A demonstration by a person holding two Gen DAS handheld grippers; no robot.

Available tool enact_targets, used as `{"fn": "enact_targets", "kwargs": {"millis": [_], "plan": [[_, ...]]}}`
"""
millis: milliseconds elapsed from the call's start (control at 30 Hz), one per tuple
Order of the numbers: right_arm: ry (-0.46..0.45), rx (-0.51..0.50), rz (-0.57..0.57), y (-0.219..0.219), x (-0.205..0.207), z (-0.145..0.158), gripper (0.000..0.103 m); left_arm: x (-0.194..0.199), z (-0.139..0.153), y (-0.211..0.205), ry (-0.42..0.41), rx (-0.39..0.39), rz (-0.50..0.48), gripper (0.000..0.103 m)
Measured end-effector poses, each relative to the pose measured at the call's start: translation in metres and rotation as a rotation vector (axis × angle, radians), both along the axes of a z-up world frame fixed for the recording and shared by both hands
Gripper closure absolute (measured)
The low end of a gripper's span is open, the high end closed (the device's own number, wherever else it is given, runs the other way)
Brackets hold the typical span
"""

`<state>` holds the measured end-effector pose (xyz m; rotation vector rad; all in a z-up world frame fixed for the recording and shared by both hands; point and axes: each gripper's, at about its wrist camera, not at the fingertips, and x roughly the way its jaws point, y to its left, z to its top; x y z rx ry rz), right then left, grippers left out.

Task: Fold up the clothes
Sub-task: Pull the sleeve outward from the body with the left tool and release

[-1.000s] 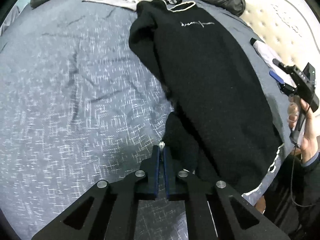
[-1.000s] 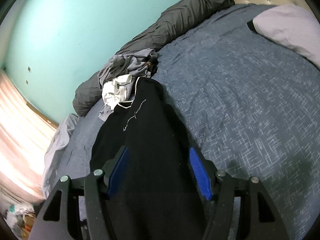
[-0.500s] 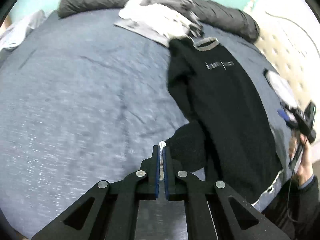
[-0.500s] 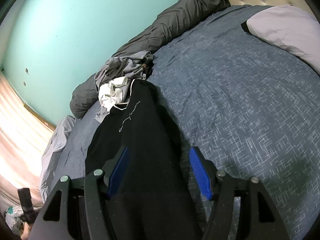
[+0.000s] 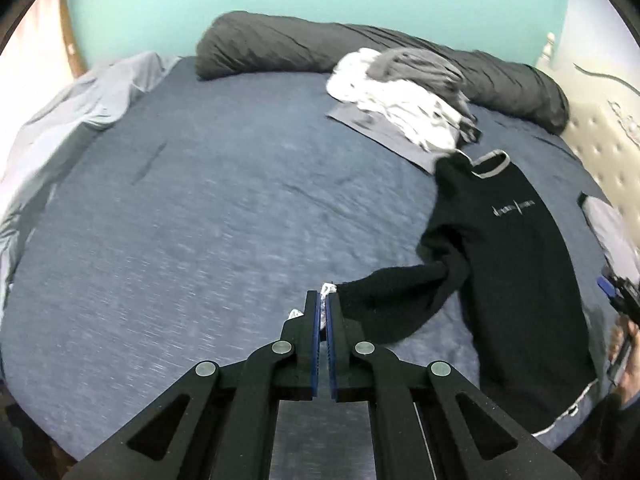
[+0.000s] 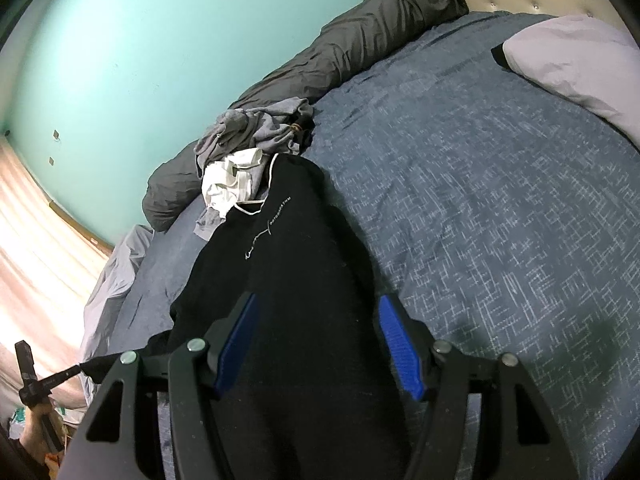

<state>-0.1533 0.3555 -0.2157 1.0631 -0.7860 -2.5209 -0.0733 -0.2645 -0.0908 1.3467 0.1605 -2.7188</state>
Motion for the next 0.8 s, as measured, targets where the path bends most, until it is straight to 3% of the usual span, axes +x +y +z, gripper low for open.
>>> {"fn": "enact_targets", "kwargs": {"millis": [367, 733, 800], "plan": [[-0.001, 0.104, 0.003, 0.009, 0.014, 0.027, 0.039, 0.004, 0.048, -0.084, 0.144, -0.019, 0.174, 0.101], [-0.102, 0.177, 0.045, 0.011, 0.019, 0.022, 0.039, 0.024, -0.009, -0.150, 0.087, 0.103, 0.327, 0.101], [-0.122, 0.187, 0.033, 0.013, 0.021, 0.020, 0.039, 0.030, -0.019, -0.157, 0.077, 0.156, 0.325, 0.101]]}}
